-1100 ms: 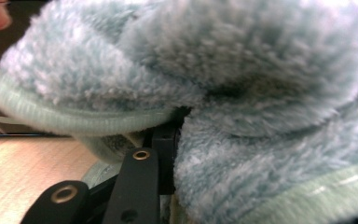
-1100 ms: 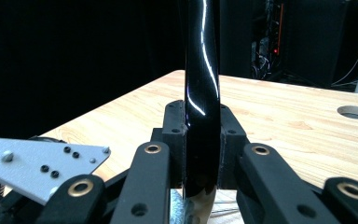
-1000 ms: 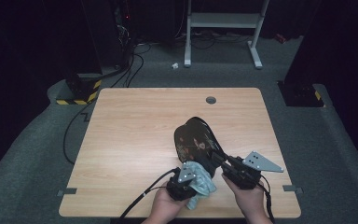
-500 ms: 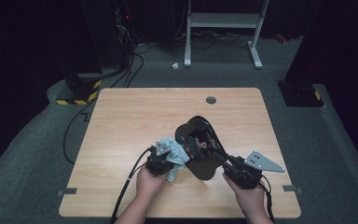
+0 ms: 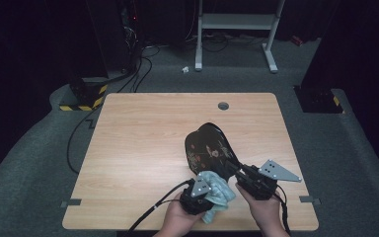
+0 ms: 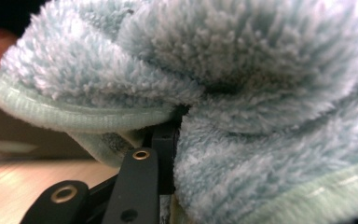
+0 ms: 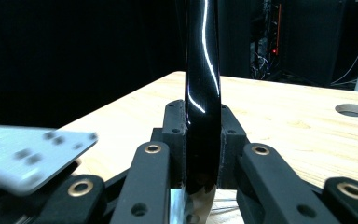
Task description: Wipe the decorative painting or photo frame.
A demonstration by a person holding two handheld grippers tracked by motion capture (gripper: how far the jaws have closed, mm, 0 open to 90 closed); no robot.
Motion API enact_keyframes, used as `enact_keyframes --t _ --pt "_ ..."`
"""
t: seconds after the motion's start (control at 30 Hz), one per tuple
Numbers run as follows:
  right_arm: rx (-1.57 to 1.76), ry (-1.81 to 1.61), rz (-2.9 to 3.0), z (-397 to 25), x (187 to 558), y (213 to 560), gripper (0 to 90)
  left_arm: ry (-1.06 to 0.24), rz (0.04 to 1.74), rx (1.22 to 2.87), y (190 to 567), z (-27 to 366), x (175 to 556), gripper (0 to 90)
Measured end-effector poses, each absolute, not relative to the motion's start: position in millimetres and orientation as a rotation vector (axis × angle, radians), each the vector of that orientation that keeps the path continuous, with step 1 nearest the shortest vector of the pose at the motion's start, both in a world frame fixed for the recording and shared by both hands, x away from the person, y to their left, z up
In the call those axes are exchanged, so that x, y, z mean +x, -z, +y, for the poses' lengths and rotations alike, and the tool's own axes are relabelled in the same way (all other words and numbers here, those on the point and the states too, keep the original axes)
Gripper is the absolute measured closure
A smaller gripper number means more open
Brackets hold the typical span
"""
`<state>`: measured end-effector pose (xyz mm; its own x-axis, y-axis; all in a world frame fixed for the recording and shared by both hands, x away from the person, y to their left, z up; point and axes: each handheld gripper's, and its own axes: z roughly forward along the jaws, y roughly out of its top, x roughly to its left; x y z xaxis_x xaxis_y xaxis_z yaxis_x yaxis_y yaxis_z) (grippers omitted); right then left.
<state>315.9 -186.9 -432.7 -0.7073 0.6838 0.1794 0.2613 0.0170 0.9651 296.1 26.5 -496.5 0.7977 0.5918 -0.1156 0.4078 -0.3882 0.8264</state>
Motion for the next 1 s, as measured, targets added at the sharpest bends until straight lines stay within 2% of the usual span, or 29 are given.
enact_keyframes --t 0.13,0.37,0.63,0.9,1.0 --pt "0.981 -1.744 1.961 -189.0 316.3 433.4 77.6 -0.255 0.771 1.979 487.5 34.6 305.0 68.6" --pt "0.991 -1.743 1.962 -188.8 316.0 434.4 77.5 -0.363 0.868 1.914 472.2 60.2 332.2 68.8" --pt "1.005 -1.741 1.965 -189.2 317.2 436.0 77.4 -0.465 1.024 1.897 482.1 92.8 367.3 68.8" --pt "1.0 -1.739 1.97 -189.2 316.9 435.9 77.5 -0.514 1.12 1.922 494.0 111.9 383.8 68.9" --pt "1.001 -1.74 1.965 -189.3 316.5 436.2 77.5 -0.498 1.167 1.881 497.4 120.9 383.7 69.0"
